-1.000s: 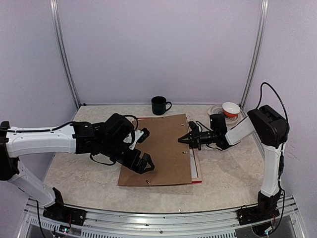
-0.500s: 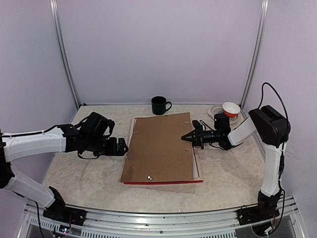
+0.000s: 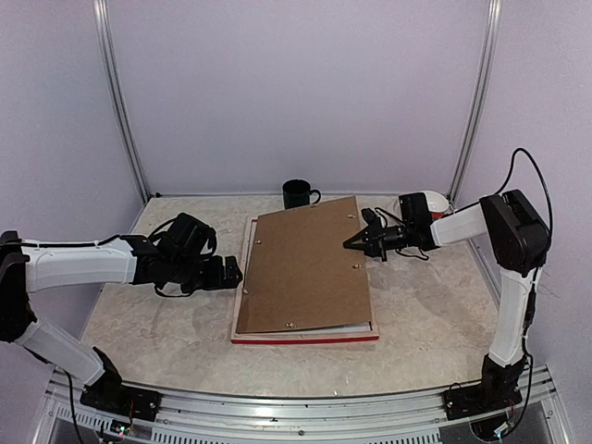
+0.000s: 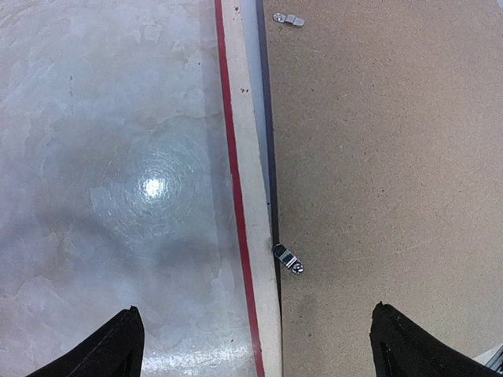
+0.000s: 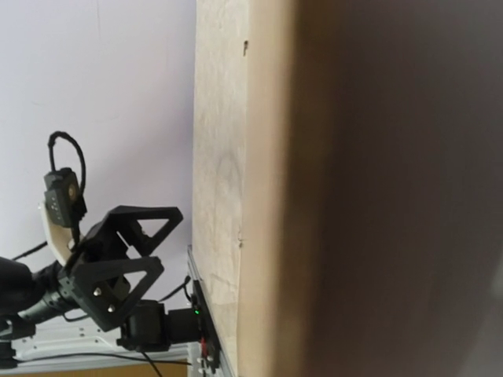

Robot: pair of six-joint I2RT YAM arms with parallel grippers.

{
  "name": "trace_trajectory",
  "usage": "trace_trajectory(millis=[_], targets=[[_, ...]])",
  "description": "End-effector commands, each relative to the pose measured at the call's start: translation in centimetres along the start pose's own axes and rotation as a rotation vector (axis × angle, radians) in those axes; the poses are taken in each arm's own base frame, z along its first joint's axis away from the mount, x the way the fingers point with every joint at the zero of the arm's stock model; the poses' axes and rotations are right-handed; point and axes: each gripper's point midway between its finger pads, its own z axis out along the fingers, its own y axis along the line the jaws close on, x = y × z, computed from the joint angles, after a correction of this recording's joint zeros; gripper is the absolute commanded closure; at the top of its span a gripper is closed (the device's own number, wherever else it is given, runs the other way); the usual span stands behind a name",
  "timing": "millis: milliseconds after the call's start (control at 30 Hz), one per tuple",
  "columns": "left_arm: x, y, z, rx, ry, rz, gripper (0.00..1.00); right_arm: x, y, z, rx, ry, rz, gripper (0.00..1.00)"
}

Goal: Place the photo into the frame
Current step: Place the backboard on the frame body.

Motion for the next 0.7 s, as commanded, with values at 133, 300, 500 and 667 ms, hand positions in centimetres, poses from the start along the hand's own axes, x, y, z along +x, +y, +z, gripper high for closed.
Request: trace_trajectory(millis=[133,300,500,667], targets=[[-1.0,0.3,0.7,-0.011,-0.050,-0.066,0.01,-0.5,-1.3,0.1,0.033,0.042,-0.066,1.00],[-1.6,0.5,0.9,-0.014,-0.077,-0.107,0.01,-0.8,-1.8,0.1,0.043,0.048,-0.062,1.00],[-2.7,0.0,1.4,0.009,-0.116,-0.148,0.01,-1.6,-1.7,-0.2,0.043,0.045,-0.072,1.00],[-3.1,0.0,2.5,0.008,-0.122,-0.170,0.01,-2.0,-1.9,-0.1,0.047,0.046,-0.071,1.00]])
